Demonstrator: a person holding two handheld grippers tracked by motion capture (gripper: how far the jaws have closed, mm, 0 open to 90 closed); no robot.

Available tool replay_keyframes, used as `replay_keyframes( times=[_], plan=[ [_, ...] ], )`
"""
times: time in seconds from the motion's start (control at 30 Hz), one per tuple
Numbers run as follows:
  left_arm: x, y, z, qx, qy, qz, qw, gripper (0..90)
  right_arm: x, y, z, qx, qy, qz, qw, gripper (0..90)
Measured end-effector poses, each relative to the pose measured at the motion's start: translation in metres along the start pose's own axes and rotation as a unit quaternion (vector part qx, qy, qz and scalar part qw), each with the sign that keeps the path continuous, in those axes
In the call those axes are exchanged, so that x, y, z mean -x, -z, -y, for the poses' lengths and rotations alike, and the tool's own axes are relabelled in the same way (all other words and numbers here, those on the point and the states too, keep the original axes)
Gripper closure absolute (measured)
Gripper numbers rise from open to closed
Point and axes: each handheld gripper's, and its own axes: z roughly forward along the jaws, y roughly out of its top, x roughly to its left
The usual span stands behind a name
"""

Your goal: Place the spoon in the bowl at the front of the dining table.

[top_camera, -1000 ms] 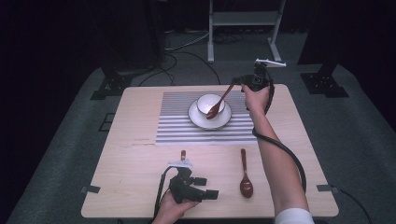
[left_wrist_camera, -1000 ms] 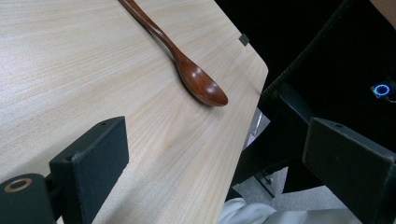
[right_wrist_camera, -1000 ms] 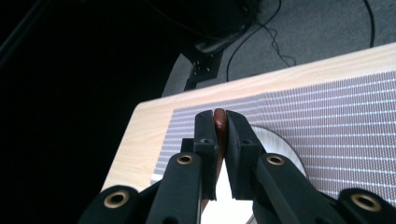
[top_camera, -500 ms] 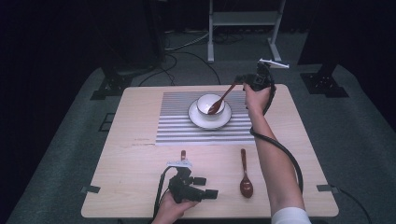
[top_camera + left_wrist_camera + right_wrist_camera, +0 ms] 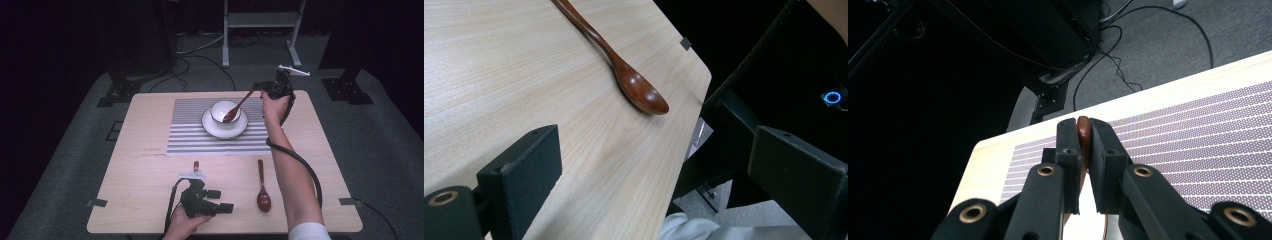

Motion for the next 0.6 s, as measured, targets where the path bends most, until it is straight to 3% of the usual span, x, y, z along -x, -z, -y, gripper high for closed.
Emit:
replay_keyframes(
  times=[0.43, 0.6],
  plan=[
    [0.0001, -0.0001, 0.0002, -0.002, -0.003, 0.001, 1.0000, 5.8, 0.0048, 0.0017, 0.0017, 0.013, 0.004, 0.016, 0.9998, 82.8],
    [0.0004, -0.0009, 0.0003, -0.002, -0.003, 0.000, 1.0000, 5.9, 0.0084, -0.0021, 0.0055, 0.001, 0.006, 0.016, 0.9999, 82.7]
  ],
)
